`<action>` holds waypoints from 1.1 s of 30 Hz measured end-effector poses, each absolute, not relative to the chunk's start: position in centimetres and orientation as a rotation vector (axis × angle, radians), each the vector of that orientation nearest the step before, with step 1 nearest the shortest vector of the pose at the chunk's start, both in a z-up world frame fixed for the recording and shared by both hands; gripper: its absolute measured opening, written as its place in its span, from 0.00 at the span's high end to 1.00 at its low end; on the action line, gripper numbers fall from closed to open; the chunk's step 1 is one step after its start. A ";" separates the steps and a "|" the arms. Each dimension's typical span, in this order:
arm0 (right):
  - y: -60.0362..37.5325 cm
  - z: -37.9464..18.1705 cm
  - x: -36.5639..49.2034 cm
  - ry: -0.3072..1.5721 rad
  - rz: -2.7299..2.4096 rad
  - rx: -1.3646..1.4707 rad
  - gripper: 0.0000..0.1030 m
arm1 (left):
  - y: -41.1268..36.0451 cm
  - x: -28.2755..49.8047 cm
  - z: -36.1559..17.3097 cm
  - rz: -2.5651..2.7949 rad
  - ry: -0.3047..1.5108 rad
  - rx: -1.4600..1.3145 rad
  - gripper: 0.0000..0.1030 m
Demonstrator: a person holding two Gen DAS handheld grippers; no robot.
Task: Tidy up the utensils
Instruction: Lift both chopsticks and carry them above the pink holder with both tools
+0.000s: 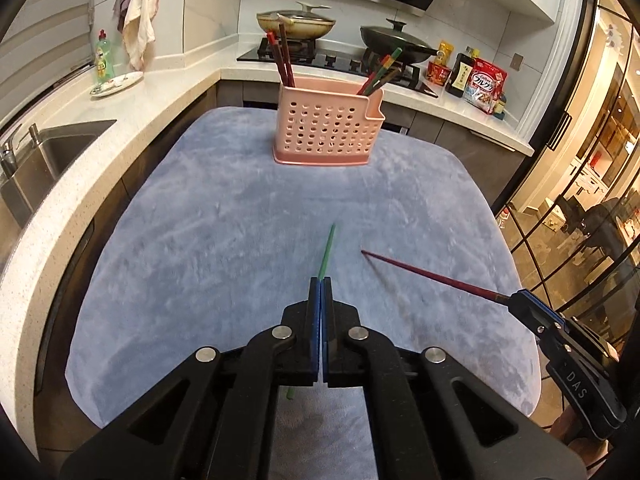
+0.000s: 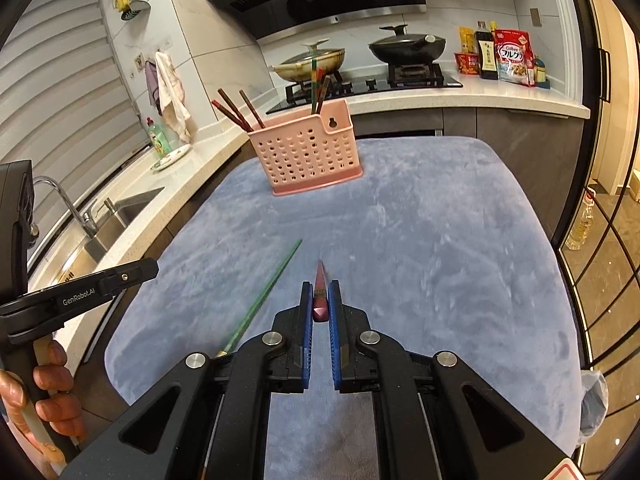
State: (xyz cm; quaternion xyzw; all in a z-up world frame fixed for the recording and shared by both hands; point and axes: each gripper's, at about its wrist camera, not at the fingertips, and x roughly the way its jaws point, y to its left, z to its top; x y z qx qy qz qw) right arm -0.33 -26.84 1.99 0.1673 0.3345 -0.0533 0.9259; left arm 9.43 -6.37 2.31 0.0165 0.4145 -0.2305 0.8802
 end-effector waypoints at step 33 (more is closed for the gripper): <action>-26.7 1.1 -0.5 0.714 -0.116 0.357 0.93 | -6.4 8.7 -8.5 -0.493 1.074 0.149 0.94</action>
